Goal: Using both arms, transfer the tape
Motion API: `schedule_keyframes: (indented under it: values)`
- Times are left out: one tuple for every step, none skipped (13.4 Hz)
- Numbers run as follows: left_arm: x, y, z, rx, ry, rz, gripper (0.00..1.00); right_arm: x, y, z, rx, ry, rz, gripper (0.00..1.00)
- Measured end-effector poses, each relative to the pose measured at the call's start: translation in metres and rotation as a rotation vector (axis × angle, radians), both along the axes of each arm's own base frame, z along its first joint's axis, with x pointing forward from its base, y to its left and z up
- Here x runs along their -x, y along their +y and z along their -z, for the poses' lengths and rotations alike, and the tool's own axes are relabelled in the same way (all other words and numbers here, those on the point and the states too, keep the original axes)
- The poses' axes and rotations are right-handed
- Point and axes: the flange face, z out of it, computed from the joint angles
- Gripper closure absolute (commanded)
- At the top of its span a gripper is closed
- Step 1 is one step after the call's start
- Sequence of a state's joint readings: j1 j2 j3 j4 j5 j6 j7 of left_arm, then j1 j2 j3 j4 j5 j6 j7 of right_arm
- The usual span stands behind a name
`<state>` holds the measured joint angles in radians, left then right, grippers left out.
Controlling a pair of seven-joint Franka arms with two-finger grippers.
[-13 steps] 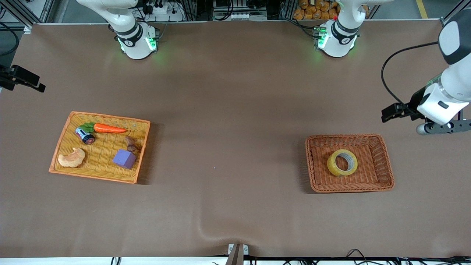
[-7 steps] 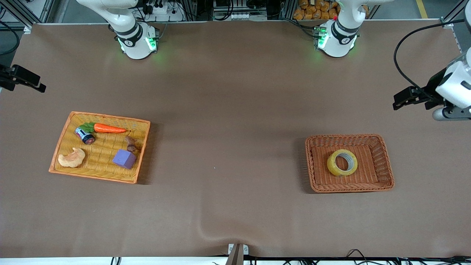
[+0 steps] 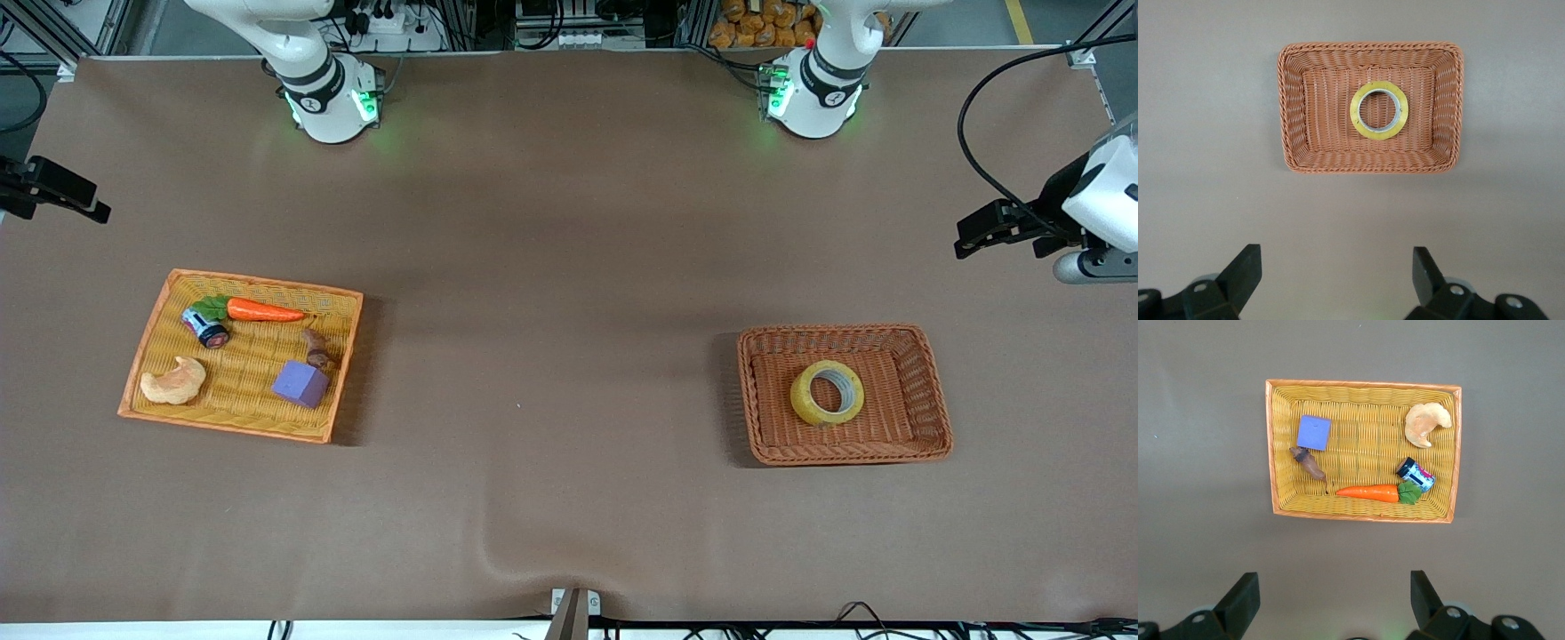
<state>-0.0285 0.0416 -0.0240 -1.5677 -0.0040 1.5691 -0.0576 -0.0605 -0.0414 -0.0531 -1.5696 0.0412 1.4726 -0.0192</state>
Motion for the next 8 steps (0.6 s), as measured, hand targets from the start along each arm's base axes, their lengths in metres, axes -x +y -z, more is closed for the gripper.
schedule_keyframes:
  values:
    - [0.000,-0.001,0.000,0.000,0.000,0.002,0.00,0.000,0.000,0.000,0.000,0.000,0.000,0.00]
    - [0.000,-0.002,0.000,0.000,0.000,0.004,0.00,0.000,0.000,0.000,0.000,-0.001,0.000,0.00]
    - [0.000,-0.003,-0.001,0.000,-0.001,0.005,0.00,0.000,0.000,0.000,0.000,-0.001,0.000,0.00]
    - [0.000,-0.004,-0.002,0.000,-0.003,0.004,0.00,0.000,0.000,0.000,0.000,-0.001,0.000,0.00]
    - [0.000,-0.006,-0.002,0.000,-0.003,0.004,0.00,0.000,0.000,0.000,0.000,-0.001,0.000,0.00]
    - [0.001,-0.007,-0.003,0.000,-0.001,0.007,0.00,0.000,0.000,0.000,0.000,-0.001,0.000,0.00]
    - [0.001,-0.010,-0.003,0.000,0.002,0.014,0.00,0.000,0.000,0.000,0.000,0.000,0.000,0.00]
    - [0.002,-0.015,-0.003,0.000,0.005,0.024,0.00,0.000,0.000,0.000,0.000,0.000,0.000,0.00]
